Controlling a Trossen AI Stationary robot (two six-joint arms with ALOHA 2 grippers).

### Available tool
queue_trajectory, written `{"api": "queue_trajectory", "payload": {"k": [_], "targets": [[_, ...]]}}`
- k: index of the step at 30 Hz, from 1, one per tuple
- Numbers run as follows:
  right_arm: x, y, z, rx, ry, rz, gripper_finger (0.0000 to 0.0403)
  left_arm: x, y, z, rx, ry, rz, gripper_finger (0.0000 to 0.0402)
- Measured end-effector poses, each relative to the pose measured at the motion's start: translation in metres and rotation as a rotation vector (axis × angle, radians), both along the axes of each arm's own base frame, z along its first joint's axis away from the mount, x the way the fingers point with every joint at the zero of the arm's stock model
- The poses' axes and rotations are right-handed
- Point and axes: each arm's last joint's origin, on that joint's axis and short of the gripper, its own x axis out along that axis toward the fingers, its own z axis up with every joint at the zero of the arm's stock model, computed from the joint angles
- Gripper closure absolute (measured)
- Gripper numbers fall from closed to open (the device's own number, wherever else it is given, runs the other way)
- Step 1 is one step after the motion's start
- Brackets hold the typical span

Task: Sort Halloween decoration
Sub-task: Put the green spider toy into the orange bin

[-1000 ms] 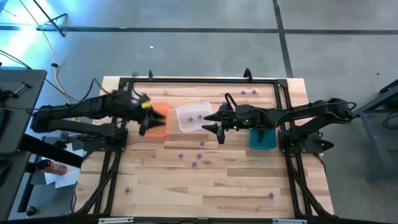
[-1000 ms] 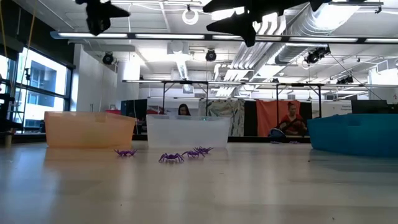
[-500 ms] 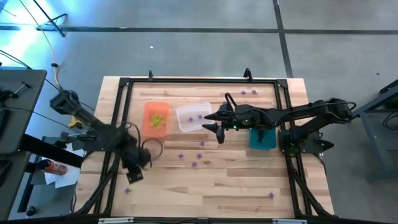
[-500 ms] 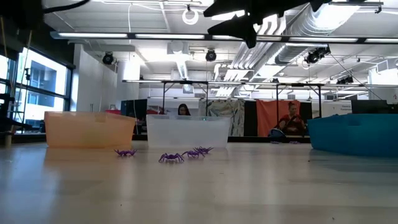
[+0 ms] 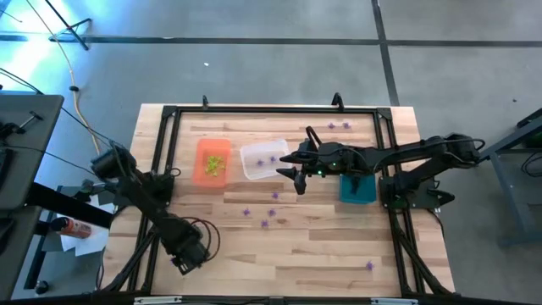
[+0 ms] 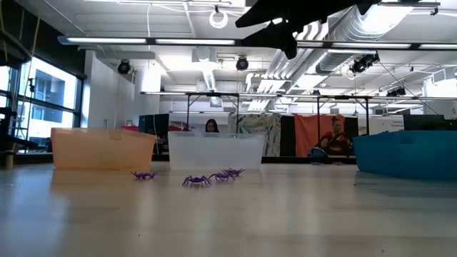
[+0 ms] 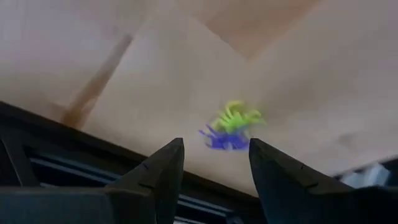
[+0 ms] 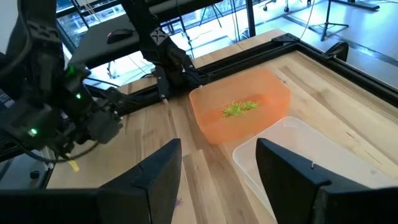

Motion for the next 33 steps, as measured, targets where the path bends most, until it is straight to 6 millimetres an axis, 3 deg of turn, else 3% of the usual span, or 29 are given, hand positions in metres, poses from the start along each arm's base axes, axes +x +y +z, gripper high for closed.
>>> {"api": "queue_trajectory", "payload": {"k": [5,16,25,29,33], "targets": [[0.000,0.000,0.000,0.002,0.001,-0.001,0.0201,0.004,0.002,-0.008,0.010,0.008,-0.011,0.0234],[0.000,0.000,-0.001,0.005,0.007,-0.002,0.0201,0.009,0.010,0.007,0.014,-0.052,0.051,0.0234],[0.000,0.000,-0.002,0.005,0.019,-0.002,0.0201,0.006,0.011,-0.007,0.028,-0.039,0.043,0.0236],[-0.001,0.000,-0.002,0.004,0.029,-0.002,0.0201,0.004,0.014,-0.011,0.040,-0.028,0.045,0.0261],[-0.001,0.000,-0.003,0.004,0.032,-0.002,0.0201,0.003,0.014,-0.013,0.014,-0.043,0.019,0.0317]]}}
